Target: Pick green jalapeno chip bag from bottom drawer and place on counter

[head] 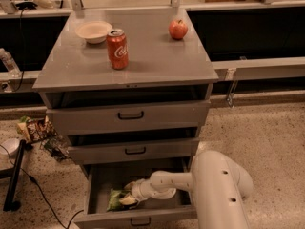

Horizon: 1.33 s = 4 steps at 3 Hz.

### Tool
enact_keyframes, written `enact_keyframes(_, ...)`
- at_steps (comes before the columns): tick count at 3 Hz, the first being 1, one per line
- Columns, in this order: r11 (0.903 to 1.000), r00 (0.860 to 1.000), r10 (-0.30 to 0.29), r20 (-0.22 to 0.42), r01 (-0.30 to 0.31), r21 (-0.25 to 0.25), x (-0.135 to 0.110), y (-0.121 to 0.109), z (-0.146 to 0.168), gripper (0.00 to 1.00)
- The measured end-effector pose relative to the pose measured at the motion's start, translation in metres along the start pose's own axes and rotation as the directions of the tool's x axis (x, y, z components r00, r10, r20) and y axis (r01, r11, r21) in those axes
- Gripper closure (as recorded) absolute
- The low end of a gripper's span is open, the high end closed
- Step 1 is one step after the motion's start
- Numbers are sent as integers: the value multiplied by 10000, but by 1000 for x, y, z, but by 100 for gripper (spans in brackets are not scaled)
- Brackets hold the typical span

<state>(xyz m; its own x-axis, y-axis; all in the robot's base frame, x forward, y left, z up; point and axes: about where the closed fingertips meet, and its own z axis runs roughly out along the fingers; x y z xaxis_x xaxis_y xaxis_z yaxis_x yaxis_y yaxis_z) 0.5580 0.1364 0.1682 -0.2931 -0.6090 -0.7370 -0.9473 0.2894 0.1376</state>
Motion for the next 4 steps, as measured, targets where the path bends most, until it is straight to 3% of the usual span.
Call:
enact_keyframes(1, 10000, 10000, 11, 12, -11, -79, 3, 5, -4, 71)
enact_keyframes(2, 9992, 9997, 6, 238, 4, -410, 8, 22, -34, 99)
enact_keyframes(3, 9913, 9911, -567, 1204, 701, -1110, 8, 47, -92, 100)
enact_keyframes(4, 9834, 9785, -1244, 1645, 1436, -1106, -12, 64, -153, 100)
